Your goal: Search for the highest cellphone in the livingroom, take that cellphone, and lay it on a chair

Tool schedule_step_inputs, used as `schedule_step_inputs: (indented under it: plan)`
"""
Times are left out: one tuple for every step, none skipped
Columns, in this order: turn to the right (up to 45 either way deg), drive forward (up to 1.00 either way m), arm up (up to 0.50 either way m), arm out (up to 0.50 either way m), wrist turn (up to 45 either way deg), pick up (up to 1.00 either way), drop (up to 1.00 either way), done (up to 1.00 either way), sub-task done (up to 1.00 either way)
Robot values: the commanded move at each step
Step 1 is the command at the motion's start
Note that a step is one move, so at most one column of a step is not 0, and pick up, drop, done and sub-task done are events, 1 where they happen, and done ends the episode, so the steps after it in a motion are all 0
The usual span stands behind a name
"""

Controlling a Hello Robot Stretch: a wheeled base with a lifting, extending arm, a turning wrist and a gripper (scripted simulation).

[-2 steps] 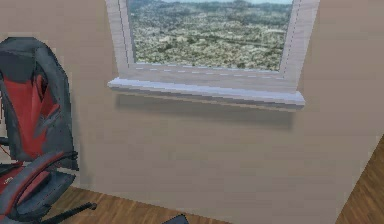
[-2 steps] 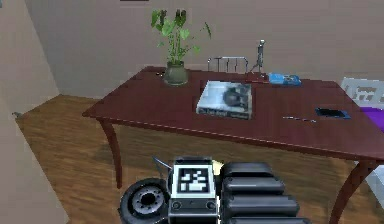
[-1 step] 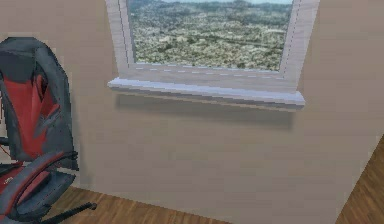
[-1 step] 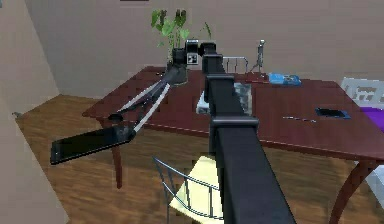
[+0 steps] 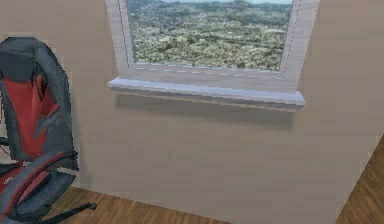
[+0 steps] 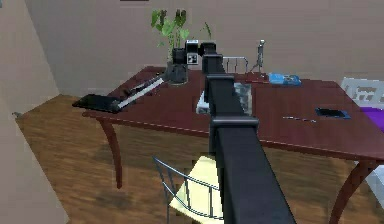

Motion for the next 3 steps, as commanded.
schedule_step_inputs:
  plan:
    - [0.0,0.00,0.00,0.00,45.0,0.00,0.00,0.00,0.00]
    - [0.0,0.00,0.00,0.00,45.0,0.00,0.00,0.00,0.00]
    - [0.0,0.00,0.00,0.00,36.0,0.00,0.00,0.00,0.00]
